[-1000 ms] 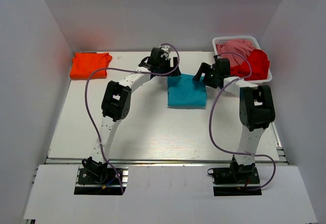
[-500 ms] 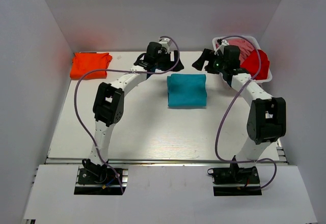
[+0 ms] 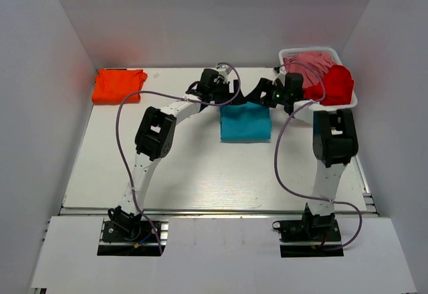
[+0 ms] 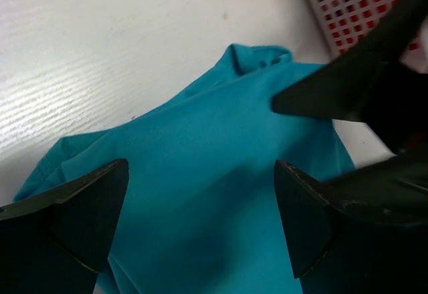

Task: Fold and stack the t-shirts
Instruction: Fold the long partially folded tshirt into a neat square, then put the neatly folded tshirt into the corner of the board with the left arm

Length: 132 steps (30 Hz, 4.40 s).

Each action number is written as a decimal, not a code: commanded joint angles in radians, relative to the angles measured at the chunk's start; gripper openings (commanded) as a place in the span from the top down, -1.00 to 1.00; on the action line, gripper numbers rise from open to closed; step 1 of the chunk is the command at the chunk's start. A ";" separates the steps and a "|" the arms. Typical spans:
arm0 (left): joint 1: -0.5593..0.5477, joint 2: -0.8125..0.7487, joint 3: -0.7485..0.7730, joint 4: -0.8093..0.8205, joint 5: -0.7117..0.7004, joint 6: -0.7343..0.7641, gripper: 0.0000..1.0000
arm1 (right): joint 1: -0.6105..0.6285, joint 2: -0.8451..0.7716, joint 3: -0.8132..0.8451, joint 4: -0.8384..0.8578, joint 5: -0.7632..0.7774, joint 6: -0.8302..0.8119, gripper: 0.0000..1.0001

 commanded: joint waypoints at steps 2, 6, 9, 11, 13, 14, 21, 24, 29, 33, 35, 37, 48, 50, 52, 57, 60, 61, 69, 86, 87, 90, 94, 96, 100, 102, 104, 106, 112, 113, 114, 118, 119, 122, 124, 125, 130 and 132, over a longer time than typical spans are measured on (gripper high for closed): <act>0.019 -0.005 -0.041 0.014 -0.020 -0.052 -0.99 | -0.035 0.146 0.047 0.250 -0.129 0.137 -0.81; 0.032 -0.005 -0.105 0.014 -0.039 -0.052 -0.99 | -0.044 0.267 0.058 0.324 -0.215 0.217 -0.81; 0.032 -0.005 -0.124 0.014 -0.051 -0.052 -0.99 | -0.047 0.284 0.049 0.319 -0.209 0.214 -0.81; 0.032 -0.014 -0.124 0.003 -0.051 -0.052 -0.99 | -0.047 0.273 0.038 0.323 -0.209 0.209 -0.81; 0.032 -0.024 -0.113 0.003 -0.060 -0.043 -0.99 | -0.047 0.232 0.039 0.306 -0.211 0.181 -0.81; 0.032 -0.046 -0.113 -0.006 -0.060 -0.031 -0.99 | -0.047 0.218 0.044 0.293 -0.205 0.165 -0.81; 0.032 -0.171 -0.073 -0.035 -0.114 0.026 -0.99 | -0.026 0.019 0.127 0.083 -0.214 -0.022 -0.81; 0.023 -0.258 -0.108 -0.035 -0.160 0.049 -0.99 | -0.016 -0.070 0.137 -0.018 -0.176 -0.114 -0.81; 0.012 -0.344 -0.183 -0.053 -0.194 0.048 -0.99 | 0.002 -0.188 0.099 -0.131 -0.082 -0.203 -0.81; 0.012 -0.364 -0.214 -0.128 -0.237 0.036 -0.99 | 0.004 -0.325 -0.008 -0.141 0.060 -0.215 -0.81; 0.003 -0.343 -0.202 -0.212 -0.252 0.022 -0.99 | 0.005 -0.359 -0.039 -0.139 0.101 -0.214 -0.81; 0.002 -0.323 -0.187 -0.266 -0.269 -0.003 -0.99 | 0.007 -0.423 -0.098 -0.144 0.162 -0.209 -0.81; -0.027 -0.200 -0.237 -0.274 -0.263 -0.106 -0.99 | 0.002 -0.661 -0.310 -0.130 0.363 -0.160 -0.81; -0.027 -0.189 -0.237 -0.265 -0.272 -0.106 -0.99 | 0.004 -0.690 -0.318 -0.127 0.357 -0.154 -0.81; -0.027 -0.168 -0.246 -0.248 -0.248 -0.106 -0.99 | 0.004 -0.704 -0.327 -0.125 0.360 -0.154 -0.81; -0.036 -0.145 -0.236 -0.230 -0.226 -0.104 -0.99 | 0.002 -0.742 -0.352 -0.122 0.371 -0.151 -0.81; -0.045 -0.145 -0.262 -0.178 -0.206 -0.080 -0.89 | 0.001 -0.759 -0.370 -0.109 0.372 -0.146 -0.81; -0.054 -0.145 -0.274 -0.178 -0.206 -0.054 -0.84 | -0.004 -0.761 -0.373 -0.102 0.368 -0.139 -0.81; -0.131 -0.084 -0.219 -0.280 -0.359 0.057 -0.32 | 0.001 -0.785 -0.407 -0.084 0.415 -0.131 -0.81; -0.142 -0.250 -0.214 -0.311 -0.496 0.267 1.00 | 0.001 -0.842 -0.453 -0.079 0.521 -0.156 -0.81; -0.128 -0.286 -0.270 -0.287 -0.496 0.329 1.00 | -0.001 -0.847 -0.453 -0.078 0.524 -0.157 -0.81; -0.116 -0.422 -0.366 -0.219 -0.616 0.466 1.00 | -0.003 -0.859 -0.468 -0.067 0.524 -0.163 -0.81; -0.091 -0.557 -0.473 -0.184 -0.593 0.630 1.00 | -0.002 -0.854 -0.475 -0.069 0.533 -0.169 -0.81; -0.065 -0.620 -0.530 -0.164 -0.641 0.698 1.00 | -0.001 -0.845 -0.473 -0.069 0.532 -0.172 -0.81; 0.002 -0.679 -0.584 -0.147 -0.663 0.789 1.00 | -0.001 -0.824 -0.465 -0.075 0.530 -0.174 -0.81; 0.054 -0.691 -0.572 -0.162 -0.654 0.822 1.00 | 0.001 -0.810 -0.461 -0.075 0.532 -0.177 -0.81; 0.093 -0.680 -0.532 -0.199 -0.623 0.832 1.00 | -0.001 -0.801 -0.458 -0.078 0.532 -0.177 -0.81; 0.148 -0.665 -0.483 -0.220 -0.614 0.855 1.00 | 0.001 -0.784 -0.453 -0.079 0.536 -0.179 -0.81; 0.280 -0.599 -0.363 -0.271 -0.594 0.925 1.00 | -0.001 -0.739 -0.432 -0.092 0.550 -0.185 -0.81; 0.295 -0.588 -0.363 -0.262 -0.578 0.936 1.00 | -0.001 -0.726 -0.429 -0.090 0.550 -0.188 -0.81; 0.308 -0.588 -0.351 -0.248 -0.577 0.936 1.00 | 0.001 -0.706 -0.426 -0.101 0.544 -0.201 -0.81; 0.372 -0.579 -0.351 -0.179 -0.533 0.968 1.00 | 0.001 -0.637 -0.366 -0.150 0.507 -0.212 -0.81; 0.398 -0.552 -0.320 -0.169 -0.533 0.968 1.00 | 0.002 -0.632 -0.364 -0.148 0.500 -0.209 -0.81; 0.447 -0.519 -0.285 -0.138 -0.502 0.979 1.00 | 0.002 -0.607 -0.364 -0.139 0.478 -0.212 -0.81; 0.469 -0.482 -0.254 -0.127 -0.473 0.991 1.00 | 0.002 -0.594 -0.364 -0.136 0.474 -0.214 -0.81; 0.489 -0.469 -0.213 -0.136 -0.456 0.991 1.00 | 0.002 -0.589 -0.364 -0.133 0.471 -0.214 -0.81; 0.532 -0.424 -0.147 -0.139 -0.325 0.991 1.00 | 0.004 -0.578 -0.361 -0.136 0.464 -0.220 -0.81; 0.562 -0.424 -0.118 -0.150 -0.280 0.979 1.00 | 0.004 -0.577 -0.361 -0.135 0.460 -0.222 -0.81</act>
